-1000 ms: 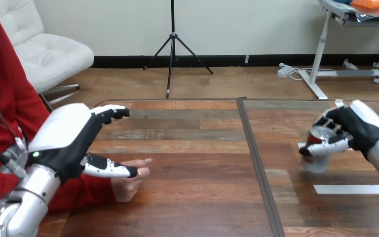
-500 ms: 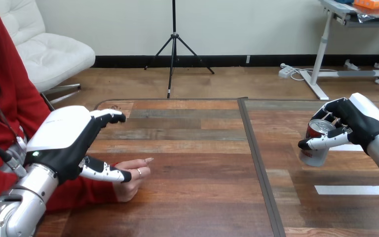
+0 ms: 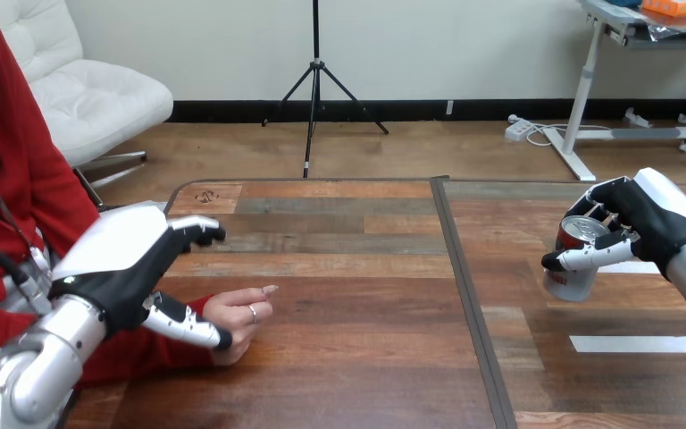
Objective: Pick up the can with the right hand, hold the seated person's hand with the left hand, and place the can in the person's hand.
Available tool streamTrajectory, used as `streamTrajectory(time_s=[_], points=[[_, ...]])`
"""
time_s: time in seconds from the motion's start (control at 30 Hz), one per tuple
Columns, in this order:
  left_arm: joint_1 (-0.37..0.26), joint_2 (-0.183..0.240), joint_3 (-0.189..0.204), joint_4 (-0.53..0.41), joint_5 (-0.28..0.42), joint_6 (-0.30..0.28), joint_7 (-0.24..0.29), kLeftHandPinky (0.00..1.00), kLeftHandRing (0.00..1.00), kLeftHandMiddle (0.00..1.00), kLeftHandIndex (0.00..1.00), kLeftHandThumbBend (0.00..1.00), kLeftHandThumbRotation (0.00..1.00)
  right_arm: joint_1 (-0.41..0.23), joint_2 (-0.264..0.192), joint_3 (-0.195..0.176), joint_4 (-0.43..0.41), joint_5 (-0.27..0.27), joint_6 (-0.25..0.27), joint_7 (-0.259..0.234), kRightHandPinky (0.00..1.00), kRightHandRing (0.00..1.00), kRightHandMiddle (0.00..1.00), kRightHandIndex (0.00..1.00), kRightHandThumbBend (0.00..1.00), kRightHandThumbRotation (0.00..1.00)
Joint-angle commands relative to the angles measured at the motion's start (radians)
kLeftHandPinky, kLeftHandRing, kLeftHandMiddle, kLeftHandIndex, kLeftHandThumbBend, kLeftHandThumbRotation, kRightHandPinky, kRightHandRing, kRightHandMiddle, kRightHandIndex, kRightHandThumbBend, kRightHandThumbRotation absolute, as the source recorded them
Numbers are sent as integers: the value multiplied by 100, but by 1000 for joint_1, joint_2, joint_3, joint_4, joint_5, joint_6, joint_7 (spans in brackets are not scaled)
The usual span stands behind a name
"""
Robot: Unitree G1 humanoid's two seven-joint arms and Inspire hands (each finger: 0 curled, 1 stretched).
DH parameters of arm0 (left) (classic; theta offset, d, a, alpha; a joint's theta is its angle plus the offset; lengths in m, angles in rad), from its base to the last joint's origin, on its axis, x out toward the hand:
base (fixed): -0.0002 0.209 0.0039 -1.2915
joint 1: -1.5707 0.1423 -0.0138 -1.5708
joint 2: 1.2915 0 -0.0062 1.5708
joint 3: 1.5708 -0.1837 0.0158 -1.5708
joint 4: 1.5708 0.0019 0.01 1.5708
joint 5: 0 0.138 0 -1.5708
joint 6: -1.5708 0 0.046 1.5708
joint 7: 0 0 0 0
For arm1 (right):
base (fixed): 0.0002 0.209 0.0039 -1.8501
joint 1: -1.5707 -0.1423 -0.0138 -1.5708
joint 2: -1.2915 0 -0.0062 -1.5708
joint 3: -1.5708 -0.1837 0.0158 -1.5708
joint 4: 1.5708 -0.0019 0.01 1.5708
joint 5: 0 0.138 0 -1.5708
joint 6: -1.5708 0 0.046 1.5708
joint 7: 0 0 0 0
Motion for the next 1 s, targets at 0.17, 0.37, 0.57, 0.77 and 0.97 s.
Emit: streamTrajectory(time_s=[0.17, 0.37, 0.57, 0.77, 0.97], points=[[-96, 43, -35, -23, -45, 91, -106, 79, 82, 83, 84, 100, 20, -106, -35, -14, -57, 12, -11, -18, 33, 36, 43, 49, 71, 0], [-109, 47, -46, -27, -50, 134, -147, 78, 82, 83, 83, 100, 20, -105, -35, -16, -58, 15, -13, -16, 33, 37, 44, 50, 71, 0], [-124, 53, -59, -33, -53, 178, -187, 77, 83, 84, 83, 100, 19, -104, -34, -18, -57, 19, -15, -16, 34, 37, 44, 50, 71, 0], [-136, 59, -67, -29, -52, 202, -209, 74, 82, 83, 83, 98, 15, -104, -35, -17, -55, 17, -16, -21, 34, 37, 44, 50, 70, 0], [-150, 67, -79, -24, -47, 224, -229, 70, 80, 82, 82, 96, 13, -101, -37, -16, -57, 16, -21, -25, 34, 38, 44, 50, 70, 0]])
